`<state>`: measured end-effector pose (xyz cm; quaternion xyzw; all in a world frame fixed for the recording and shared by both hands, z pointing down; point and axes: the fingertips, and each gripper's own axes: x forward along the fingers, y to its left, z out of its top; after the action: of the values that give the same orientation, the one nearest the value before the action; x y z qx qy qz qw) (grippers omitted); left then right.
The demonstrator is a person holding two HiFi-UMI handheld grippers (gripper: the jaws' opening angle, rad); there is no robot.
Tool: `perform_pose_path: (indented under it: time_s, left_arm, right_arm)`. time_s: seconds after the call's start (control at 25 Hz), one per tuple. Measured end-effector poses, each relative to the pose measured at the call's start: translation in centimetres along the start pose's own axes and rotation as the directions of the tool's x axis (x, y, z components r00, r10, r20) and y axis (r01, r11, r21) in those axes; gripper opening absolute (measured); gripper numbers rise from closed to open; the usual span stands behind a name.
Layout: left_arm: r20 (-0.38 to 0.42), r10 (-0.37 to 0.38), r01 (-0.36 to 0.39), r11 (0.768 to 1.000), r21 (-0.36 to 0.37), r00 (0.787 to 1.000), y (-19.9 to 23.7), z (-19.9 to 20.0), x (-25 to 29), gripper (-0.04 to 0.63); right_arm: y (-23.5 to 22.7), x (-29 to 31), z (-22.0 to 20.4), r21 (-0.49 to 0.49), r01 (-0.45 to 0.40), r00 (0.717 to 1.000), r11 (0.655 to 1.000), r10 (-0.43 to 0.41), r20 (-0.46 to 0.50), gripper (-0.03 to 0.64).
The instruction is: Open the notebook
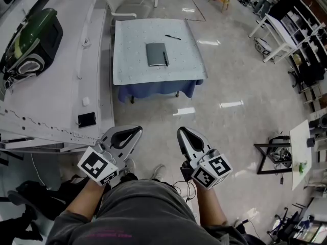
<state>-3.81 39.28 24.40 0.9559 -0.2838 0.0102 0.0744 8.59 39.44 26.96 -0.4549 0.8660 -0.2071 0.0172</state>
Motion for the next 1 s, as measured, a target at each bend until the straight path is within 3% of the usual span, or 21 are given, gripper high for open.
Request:
perform_pose_path:
  time_s: [1.0]
  left_arm:
    - [0.000,-0.004,0.004,1.000,-0.011,1.000,-0.17,-0.32,0.17,0.000]
  right_arm:
    - [-0.35,-0.21,0.23,-0.041,0.038,0.999,0.998,-0.038,-0.002,0.061]
